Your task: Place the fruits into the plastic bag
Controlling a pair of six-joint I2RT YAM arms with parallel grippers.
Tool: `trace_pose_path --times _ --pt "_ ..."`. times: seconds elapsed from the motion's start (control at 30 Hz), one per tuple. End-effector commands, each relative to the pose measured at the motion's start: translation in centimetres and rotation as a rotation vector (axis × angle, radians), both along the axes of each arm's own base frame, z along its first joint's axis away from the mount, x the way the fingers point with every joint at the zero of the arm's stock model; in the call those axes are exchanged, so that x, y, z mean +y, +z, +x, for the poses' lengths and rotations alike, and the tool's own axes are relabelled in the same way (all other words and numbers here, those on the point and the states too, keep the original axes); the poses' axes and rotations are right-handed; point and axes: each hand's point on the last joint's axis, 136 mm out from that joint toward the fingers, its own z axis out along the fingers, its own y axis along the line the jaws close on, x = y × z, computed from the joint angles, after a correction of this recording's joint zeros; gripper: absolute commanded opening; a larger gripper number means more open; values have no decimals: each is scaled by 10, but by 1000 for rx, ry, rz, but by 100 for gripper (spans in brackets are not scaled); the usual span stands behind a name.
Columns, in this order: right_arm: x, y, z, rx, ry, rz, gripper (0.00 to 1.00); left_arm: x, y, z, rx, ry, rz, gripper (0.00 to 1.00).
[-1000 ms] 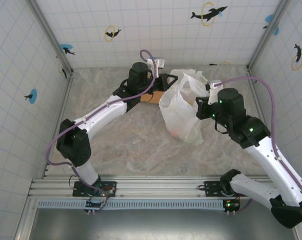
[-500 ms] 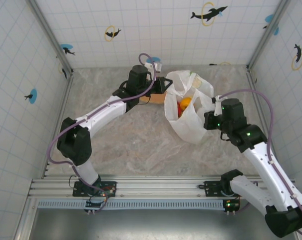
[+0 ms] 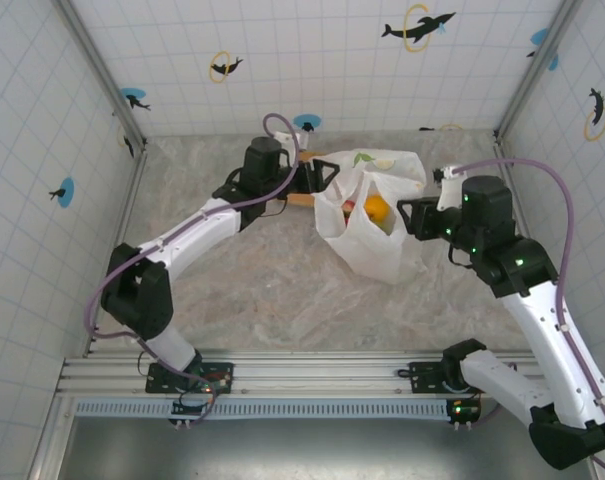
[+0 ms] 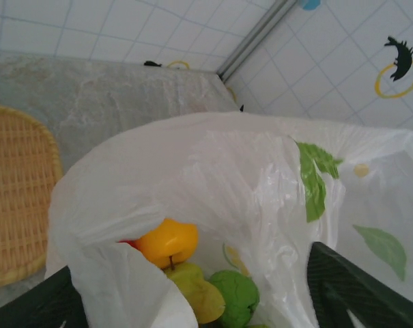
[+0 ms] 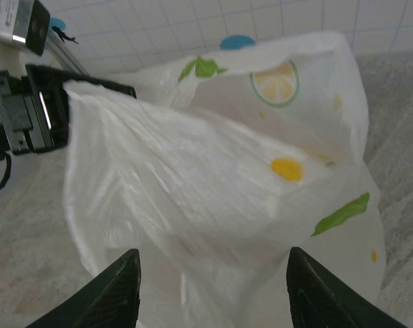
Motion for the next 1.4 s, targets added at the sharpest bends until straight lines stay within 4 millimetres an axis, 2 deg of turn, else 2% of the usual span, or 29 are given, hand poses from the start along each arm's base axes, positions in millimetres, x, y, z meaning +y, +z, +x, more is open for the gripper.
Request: trace_pose_path --times 0.0,0.1,0.33,0.53,0.6,0.7,0.8,0.93,1.0,1.17,1.3,1.37 --pt "3 25 7 -52 14 6 61 22 31 -6 -82 35 -42 84" --pt "5 35 13 -73 22 3 66 33 37 -12 -112 42 -34 90" --pt "0 43 25 -99 -1 -22 72 57 38 -13 -150 99 15 95" --pt "-17 30 40 -103 -84 -82 75 80 42 -12 -212 179 63 96" --pt "-31 19 49 -103 -149 -131 81 93 42 -11 -244 240 99 96" --pt "-62 -7 61 -82 -279 -201 91 128 31 -7 -282 411 168 98" --pt "-92 -40 69 -45 -394 -234 99 170 1 -9 -284 598 235 98" --pt "-130 -94 72 12 -525 -242 100 221 -39 -12 -245 797 329 98" --pt "-151 -129 69 38 -602 -253 100 245 -62 -15 -227 881 404 98" --pt "-187 -203 50 46 -755 -267 100 297 -112 -28 -172 1029 551 98" --pt "-203 -235 35 15 -846 -277 100 331 -131 -41 -191 1113 656 97" --pt "-208 -249 29 28 -882 -279 100 346 -138 -50 -230 1130 763 98"
